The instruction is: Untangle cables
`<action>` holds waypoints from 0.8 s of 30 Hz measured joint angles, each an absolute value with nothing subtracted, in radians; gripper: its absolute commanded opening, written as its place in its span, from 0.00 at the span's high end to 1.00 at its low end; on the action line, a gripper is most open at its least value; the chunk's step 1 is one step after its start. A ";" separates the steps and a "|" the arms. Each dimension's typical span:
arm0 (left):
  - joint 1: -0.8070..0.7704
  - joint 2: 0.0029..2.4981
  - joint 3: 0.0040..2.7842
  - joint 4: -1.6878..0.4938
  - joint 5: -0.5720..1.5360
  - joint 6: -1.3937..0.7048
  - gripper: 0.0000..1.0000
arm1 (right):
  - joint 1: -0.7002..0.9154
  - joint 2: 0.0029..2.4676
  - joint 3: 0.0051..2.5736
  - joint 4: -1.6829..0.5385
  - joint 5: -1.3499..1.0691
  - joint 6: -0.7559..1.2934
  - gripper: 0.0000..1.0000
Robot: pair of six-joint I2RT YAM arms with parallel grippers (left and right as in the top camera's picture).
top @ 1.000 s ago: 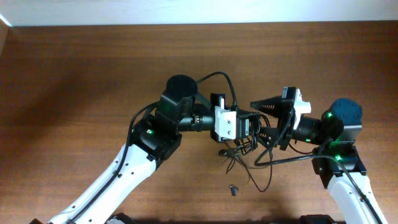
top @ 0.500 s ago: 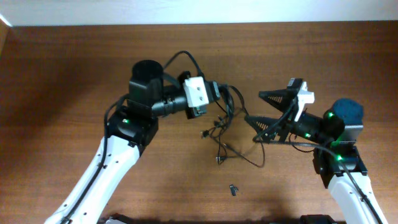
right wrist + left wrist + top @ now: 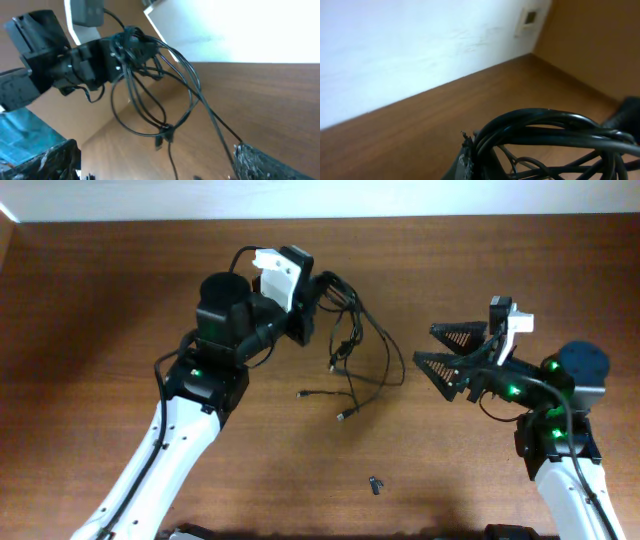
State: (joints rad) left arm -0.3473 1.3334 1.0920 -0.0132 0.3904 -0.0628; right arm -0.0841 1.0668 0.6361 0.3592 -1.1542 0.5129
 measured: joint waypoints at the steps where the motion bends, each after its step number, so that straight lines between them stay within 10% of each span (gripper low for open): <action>1: -0.363 1.333 1.092 -0.014 0.360 -0.080 1.00 | -0.078 1.067 0.636 0.369 -1.155 0.529 0.03; 9: -0.603 1.334 1.092 0.021 -0.022 -0.136 1.00 | 0.051 1.067 0.636 0.431 -1.130 0.579 0.08; 24: -0.677 1.402 1.092 0.110 -0.095 -0.140 1.00 | 0.065 1.116 0.636 0.431 -1.122 0.582 0.14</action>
